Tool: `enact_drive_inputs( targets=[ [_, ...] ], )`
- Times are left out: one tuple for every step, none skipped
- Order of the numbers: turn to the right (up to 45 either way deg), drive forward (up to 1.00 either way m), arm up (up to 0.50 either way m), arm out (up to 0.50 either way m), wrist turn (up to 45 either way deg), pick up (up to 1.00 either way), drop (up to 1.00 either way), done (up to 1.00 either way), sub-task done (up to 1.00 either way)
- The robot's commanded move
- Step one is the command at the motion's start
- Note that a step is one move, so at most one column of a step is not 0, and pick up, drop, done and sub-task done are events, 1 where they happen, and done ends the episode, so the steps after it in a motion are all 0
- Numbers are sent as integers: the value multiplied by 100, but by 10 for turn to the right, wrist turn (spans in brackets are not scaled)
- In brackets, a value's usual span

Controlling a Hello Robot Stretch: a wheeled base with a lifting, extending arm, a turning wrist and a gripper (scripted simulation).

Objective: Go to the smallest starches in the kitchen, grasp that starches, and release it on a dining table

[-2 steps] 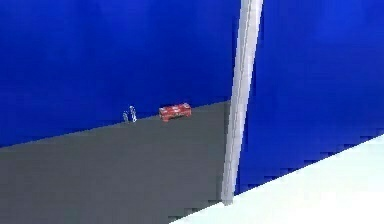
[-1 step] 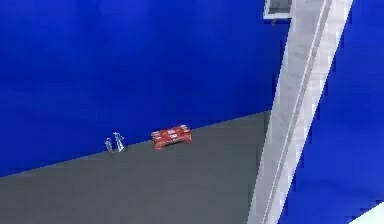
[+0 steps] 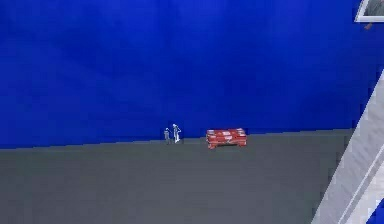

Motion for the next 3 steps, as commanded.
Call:
enact_drive_inputs(
  targets=[
    [0, 5, 0, 0, 0, 0, 0, 0, 0],
    [90, 0, 0, 0, 0, 0, 0, 0, 0],
    [0, 100, 0, 0, 0, 0, 0, 0, 0]
  ],
)
